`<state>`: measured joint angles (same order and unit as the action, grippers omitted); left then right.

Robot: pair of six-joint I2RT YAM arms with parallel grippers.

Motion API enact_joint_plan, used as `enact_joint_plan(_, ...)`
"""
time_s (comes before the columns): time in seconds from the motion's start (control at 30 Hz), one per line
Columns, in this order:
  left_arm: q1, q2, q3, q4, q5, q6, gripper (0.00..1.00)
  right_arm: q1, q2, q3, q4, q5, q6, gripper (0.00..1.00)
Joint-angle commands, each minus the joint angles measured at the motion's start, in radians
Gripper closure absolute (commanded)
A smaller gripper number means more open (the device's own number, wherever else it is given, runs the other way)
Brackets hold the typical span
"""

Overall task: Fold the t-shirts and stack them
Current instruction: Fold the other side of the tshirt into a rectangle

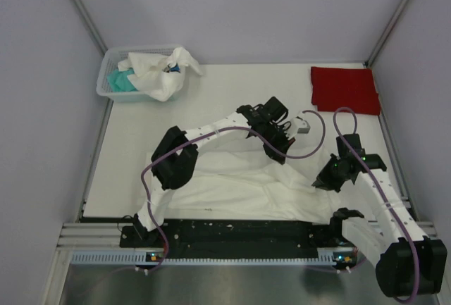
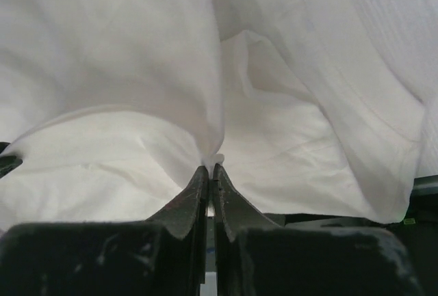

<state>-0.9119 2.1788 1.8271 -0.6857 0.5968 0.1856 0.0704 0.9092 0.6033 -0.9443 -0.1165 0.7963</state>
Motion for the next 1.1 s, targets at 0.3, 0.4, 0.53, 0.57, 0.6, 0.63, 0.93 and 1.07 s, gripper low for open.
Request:
enact_joint_plan(0.3,-0.005,-0.275,-0.275,0.014,0.118,0.017,1.00,0.184,-0.041,0.078,-0.217,-0.184,-0.097,1.00)
enact_joint_plan(0.4,-0.005,-0.264,-0.285,0.032,0.107,0.018,1.00,0.187,-0.021,0.084,-0.193,-0.154,-0.118,1.00)
enact_joint_plan(0.53,-0.002,-0.225,-0.278,0.069,0.048,-0.024,1.00,0.187,0.074,0.165,-0.105,0.010,-0.172,1.00)
enact_joint_plan(0.57,0.002,-0.220,-0.282,0.090,0.028,-0.047,1.00,0.186,0.109,0.186,-0.079,0.056,-0.172,1.00)
enact_joint_plan(0.6,0.007,-0.220,-0.288,0.112,0.005,-0.081,1.00,0.178,0.138,0.202,-0.051,0.072,-0.167,1.00)
enact_joint_plan(0.63,0.013,-0.218,-0.296,0.138,-0.017,-0.106,1.00,0.180,0.173,0.217,-0.009,0.078,-0.177,1.00)
enact_joint_plan(0.93,0.024,-0.246,-0.397,0.314,-0.189,-0.239,1.00,0.174,0.414,0.256,0.199,0.434,-0.239,1.00)
enact_joint_plan(1.07,0.030,-0.228,-0.394,0.342,-0.293,-0.252,1.00,0.164,0.442,0.239,0.301,0.437,-0.264,1.00)
